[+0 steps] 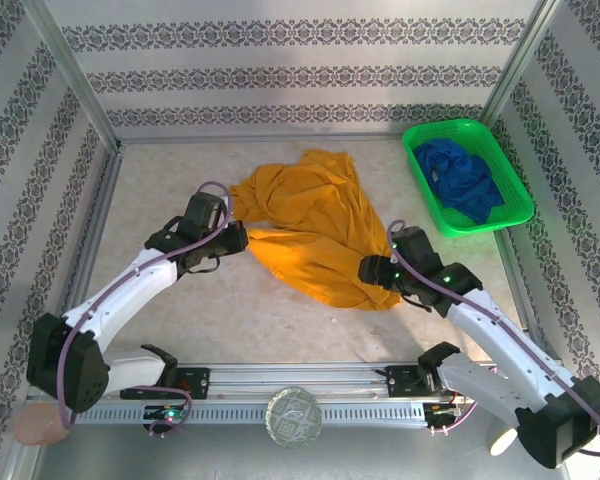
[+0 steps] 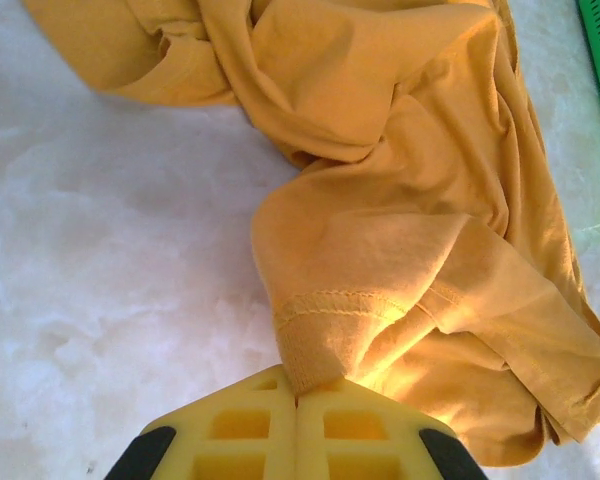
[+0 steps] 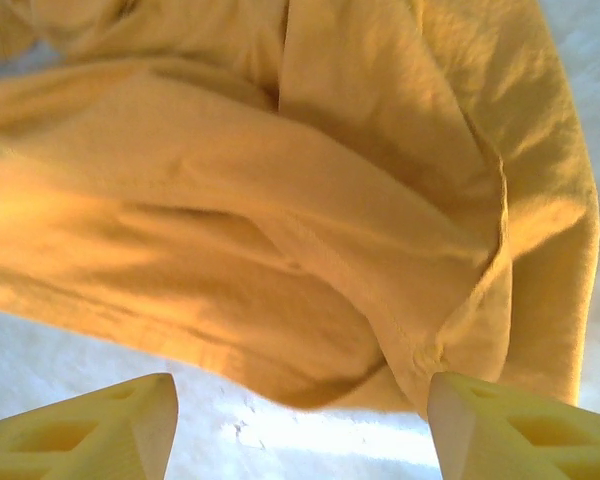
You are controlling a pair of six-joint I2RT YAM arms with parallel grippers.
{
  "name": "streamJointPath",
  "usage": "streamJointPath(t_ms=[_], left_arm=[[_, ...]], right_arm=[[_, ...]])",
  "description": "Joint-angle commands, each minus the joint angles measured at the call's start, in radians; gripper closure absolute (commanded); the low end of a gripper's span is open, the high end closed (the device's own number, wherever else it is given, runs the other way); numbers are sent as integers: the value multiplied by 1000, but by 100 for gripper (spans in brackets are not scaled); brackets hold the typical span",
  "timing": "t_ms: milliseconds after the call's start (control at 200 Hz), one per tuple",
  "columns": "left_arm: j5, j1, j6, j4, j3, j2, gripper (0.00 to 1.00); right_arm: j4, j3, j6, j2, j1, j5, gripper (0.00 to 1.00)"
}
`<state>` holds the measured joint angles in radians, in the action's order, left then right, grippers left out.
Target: Fold the inside-out t-shirt
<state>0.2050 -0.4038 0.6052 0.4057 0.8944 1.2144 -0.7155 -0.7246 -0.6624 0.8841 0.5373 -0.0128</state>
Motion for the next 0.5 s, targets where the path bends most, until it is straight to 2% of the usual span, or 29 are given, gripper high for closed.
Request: streamJointPath(t_ms=[0,160,330,495], left_arm=[[-17,8,41,16,-20,-45,100],[-25,9,23,55,-19,-71,100],[-21,13,22,57,-27,-84,100],[-13,12,28,50,-44,-94,100]], right_arm=[[-134,32,-89,-20,117,181,32],[-100,133,-199,6,207,245,32],[-31,156,-203,60,199,264,33],[45,167,-174,112,136,226,32]])
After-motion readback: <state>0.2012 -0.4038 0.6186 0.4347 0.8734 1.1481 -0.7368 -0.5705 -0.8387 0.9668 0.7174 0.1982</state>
